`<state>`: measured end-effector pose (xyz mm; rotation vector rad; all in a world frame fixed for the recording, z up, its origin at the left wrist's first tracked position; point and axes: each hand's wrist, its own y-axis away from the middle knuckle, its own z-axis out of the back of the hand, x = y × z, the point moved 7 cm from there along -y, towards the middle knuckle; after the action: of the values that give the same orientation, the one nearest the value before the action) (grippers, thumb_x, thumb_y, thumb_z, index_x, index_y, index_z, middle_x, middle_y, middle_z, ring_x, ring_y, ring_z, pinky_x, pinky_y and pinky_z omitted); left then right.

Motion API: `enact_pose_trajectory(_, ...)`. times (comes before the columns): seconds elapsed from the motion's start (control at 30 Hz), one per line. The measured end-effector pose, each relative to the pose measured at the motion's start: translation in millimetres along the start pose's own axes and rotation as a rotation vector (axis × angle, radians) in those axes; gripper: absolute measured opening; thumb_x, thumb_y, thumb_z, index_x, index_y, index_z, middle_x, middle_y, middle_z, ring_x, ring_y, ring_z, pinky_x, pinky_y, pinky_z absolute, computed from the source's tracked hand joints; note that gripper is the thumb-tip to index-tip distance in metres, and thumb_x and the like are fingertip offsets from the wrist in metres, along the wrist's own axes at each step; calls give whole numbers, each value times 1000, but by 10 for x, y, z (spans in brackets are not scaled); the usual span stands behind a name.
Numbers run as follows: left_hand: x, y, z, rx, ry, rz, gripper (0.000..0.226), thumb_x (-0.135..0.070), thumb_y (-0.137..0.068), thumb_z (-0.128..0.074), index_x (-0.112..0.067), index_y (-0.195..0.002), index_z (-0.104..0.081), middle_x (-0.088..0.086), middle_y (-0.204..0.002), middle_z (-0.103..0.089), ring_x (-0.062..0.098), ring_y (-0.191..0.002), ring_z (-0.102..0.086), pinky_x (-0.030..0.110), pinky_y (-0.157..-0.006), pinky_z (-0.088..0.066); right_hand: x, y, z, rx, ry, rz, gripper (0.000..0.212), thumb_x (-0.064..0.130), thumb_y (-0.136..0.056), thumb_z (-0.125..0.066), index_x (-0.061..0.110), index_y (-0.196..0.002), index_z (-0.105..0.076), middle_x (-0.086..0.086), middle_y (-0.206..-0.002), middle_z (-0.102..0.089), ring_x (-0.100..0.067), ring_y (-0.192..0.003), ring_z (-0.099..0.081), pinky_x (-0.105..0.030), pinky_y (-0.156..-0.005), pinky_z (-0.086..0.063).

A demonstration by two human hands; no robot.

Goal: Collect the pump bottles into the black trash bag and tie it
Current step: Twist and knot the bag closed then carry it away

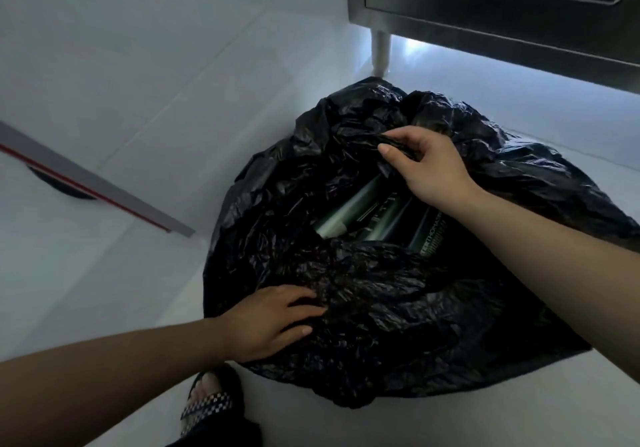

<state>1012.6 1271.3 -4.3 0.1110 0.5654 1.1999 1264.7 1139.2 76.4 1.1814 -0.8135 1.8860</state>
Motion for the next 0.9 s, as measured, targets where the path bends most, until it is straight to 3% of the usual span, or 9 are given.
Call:
enact_pose_trajectory(0.13, 36, -273, 22, 124, 198, 66, 41, -41, -98, -32, -22, -124, -58, 1, -123, -58, 12, -113, -51, 22, -101, -35, -104, -46, 17, -4, -34, -1, 9, 31, -86, -63, 30, -95, -64, 17, -90, -66, 1, -88, -61, -18, -79, -42)
enact_pose_trajectory(0.23, 172, -573, 373, -172, 281, 209, 33, -40, -97, -38, -24, -116, -59, -4, -114, -59, 6, -106, -52, 22, -96, -39, -178, -80, 115, -47, -68, -13, 12, 31, -86, -63, 28, -98, -65, 9, -95, -68, -6, -93, -63, -25, -84, -46)
enact_pose_trajectory(0.33, 285, -816, 531, -328, 257, 289, 40, -42, -94, -44, -27, -131, -47, -5, -132, -48, 8, -123, -40, 18, -103, -28, -289, -64, 211, -80, -89, -37, 15, 32, -85, -64, 27, -99, -65, 2, -101, -70, -13, -99, -64, -37, -92, -49)
enact_pose_trajectory(0.47, 356, -1077, 361, -103, 127, 252, 52, -46, -93, -45, -27, -140, -37, -3, -142, -43, 15, -131, -33, 25, -108, -26, -406, -38, 310, -102, -82, -64, 15, 35, -84, -64, 29, -98, -65, 2, -102, -70, -14, -101, -64, -39, -93, -49)
enact_pose_trajectory(0.53, 373, -1115, 277, -11, 61, 246, 45, -46, -92, -47, -25, -132, -48, -1, -131, -52, 17, -123, -42, 27, -102, -34, -421, -34, 346, -113, -94, -75, 13, 33, -84, -65, 30, -97, -65, 3, -100, -70, -13, -99, -64, -38, -93, -49)
enact_pose_trajectory(0.6, 340, -1121, 331, -28, 95, 210, 33, -42, -91, -51, -21, -114, -62, -1, -111, -60, 16, -107, -51, 25, -91, -39, -407, -16, 383, -121, -98, -79, 10, 32, -84, -65, 33, -94, -64, 8, -97, -69, -10, -97, -64, -33, -90, -49)
enact_pose_trajectory(0.73, 360, -1088, 1040, -420, 338, 224, 5, -32, -86, -62, -29, -85, -66, -8, -86, -57, 1, -82, -55, 10, -74, -39, -359, 31, 511, -143, -90, -94, 8, 34, -85, -64, 39, -91, -62, 17, -96, -67, -3, -97, -62, -20, -84, -44)
enact_pose_trajectory(0.8, 345, -1058, 1531, -648, 447, 245, 11, -29, -84, -65, -37, -78, -61, -9, -83, -59, 0, -82, -56, 9, -74, -40, -302, 48, 602, -167, -113, -110, 7, 32, -86, -63, 36, -92, -62, 13, -98, -67, -4, -98, -61, -19, -85, -43)
enact_pose_trajectory(0.9, 169, -1098, 2191, -841, 503, 194, 21, -23, -83, -66, -42, -76, -60, -8, -82, -62, 4, -82, -58, 14, -75, -43, -89, 47, 744, -222, -198, -98, 13, 25, -86, -63, 37, -86, -61, 19, -92, -66, 13, -87, -59, -5, -78, -41)
